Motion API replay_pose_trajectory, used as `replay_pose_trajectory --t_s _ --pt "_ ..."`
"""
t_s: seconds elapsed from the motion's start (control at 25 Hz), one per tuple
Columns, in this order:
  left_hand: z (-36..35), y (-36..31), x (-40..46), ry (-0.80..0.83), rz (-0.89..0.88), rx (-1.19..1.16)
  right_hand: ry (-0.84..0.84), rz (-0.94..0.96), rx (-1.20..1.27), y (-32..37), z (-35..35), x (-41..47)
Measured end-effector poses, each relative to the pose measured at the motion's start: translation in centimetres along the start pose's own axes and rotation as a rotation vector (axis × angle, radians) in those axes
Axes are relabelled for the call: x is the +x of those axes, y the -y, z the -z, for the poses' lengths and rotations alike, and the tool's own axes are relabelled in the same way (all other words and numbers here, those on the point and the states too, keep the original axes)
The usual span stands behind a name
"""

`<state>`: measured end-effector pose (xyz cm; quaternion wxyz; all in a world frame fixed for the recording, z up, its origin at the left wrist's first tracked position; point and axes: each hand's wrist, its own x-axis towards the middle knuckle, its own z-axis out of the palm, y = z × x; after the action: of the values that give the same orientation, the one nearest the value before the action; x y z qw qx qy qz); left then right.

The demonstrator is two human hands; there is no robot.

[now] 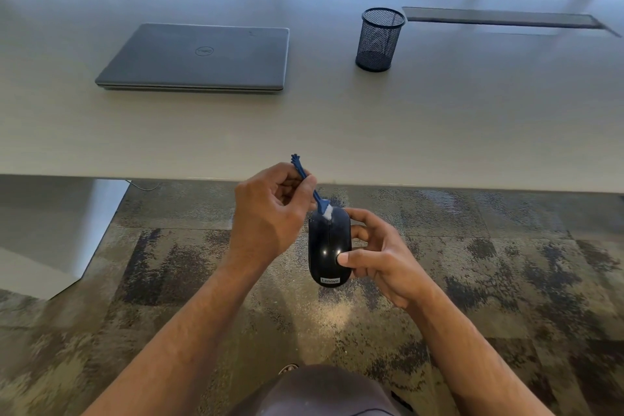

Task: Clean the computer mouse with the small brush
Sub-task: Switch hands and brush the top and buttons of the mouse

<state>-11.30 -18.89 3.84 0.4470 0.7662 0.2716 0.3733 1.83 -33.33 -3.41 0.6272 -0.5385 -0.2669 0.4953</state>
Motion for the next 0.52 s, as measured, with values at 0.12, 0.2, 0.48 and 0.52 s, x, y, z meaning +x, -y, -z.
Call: replay_pose_trajectory --t_s 0.12,0.2,0.48,0.52 --pt "0.93 0.33 0.31 -0.015 0.016 0.040 -0.005 0.002 0.007 0.07 0.17 -0.12" --pt "1.03 0.15 0.32 -0.018 0.006 -0.013 0.000 0.000 -0.001 0.04 0.11 -0.13" --pt "0.42 0.44 -0.19 0.026 0.026 0.005 -0.020 0.006 -0.005 -0.32 0.19 0.04" --pt "0.60 0.57 -0.24 0.027 0.022 0.030 -0.024 0.004 -0.011 -0.39 0.25 0.02"
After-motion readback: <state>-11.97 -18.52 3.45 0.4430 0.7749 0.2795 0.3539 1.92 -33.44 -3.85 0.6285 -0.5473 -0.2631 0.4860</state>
